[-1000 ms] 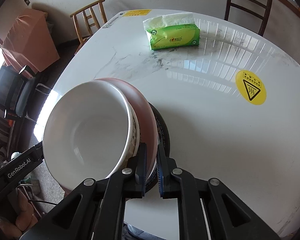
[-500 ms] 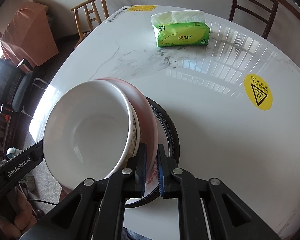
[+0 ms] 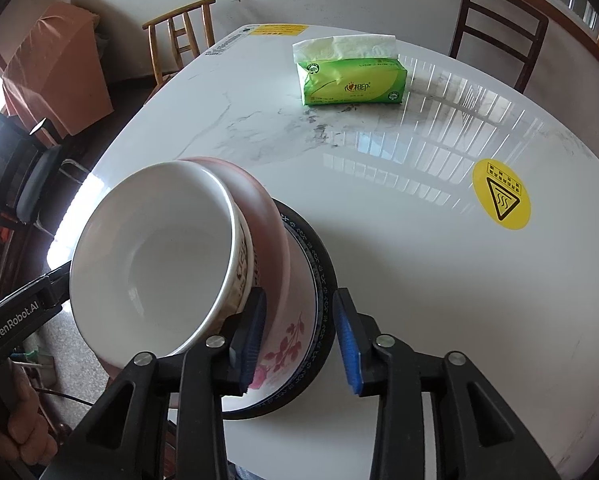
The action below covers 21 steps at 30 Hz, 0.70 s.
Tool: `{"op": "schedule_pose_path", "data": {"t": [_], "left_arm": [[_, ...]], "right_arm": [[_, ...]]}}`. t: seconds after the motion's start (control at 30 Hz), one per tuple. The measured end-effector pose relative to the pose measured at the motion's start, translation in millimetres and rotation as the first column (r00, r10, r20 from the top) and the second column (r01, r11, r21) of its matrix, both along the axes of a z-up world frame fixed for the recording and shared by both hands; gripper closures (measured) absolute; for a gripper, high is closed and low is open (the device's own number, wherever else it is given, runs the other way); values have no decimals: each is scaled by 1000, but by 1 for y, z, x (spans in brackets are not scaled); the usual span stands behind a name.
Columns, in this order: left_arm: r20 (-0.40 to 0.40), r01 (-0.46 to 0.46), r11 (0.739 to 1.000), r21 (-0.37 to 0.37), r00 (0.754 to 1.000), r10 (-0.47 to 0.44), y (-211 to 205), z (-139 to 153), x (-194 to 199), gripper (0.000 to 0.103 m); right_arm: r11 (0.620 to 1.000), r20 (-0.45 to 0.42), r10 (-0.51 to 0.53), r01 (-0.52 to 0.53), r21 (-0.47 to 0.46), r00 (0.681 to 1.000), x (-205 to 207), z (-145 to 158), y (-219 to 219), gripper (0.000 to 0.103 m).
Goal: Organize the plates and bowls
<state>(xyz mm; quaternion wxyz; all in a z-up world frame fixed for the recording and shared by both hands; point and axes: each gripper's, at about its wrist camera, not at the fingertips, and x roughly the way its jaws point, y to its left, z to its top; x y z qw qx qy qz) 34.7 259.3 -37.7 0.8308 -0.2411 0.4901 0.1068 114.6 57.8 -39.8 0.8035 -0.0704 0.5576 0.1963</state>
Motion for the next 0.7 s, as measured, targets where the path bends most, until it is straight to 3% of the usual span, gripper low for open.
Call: {"op": "schedule_pose_path", "data": {"t": [0.13, 0.27, 0.33, 0.4, 0.5, 0.6, 0.7], "left_arm": [[12, 0, 1000, 12, 1000, -1, 1, 4, -6, 76], [27, 18, 999, 38, 999, -19, -4, 11, -14, 67], [34, 19, 998, 52, 999, -21, -6, 14, -20, 64], [34, 17, 997, 80, 999, -19, -9, 17, -25, 61], [51, 11, 992, 127, 999, -18, -14, 23, -37, 54], [56, 5, 980, 199, 998, -17, -24, 26, -48, 51], [66, 5, 976, 217, 998, -20, -35, 26, -57, 50]], "right_arm": [[1000, 23, -7, 7, -1, 1000, -2, 2, -7, 51], [1000, 22, -14, 13, 28, 1000, -4, 3, -16, 43], [999, 35, -18, 16, 38, 999, -8, 5, -21, 30], [999, 50, -21, 19, 45, 999, -11, 6, -26, 24], [997, 77, -27, 21, 73, 997, -18, 8, -36, 19], [999, 147, -20, 15, 35, 989, -30, 12, -40, 16], [999, 179, -9, 2, 39, 984, -42, 12, -45, 7]]}}
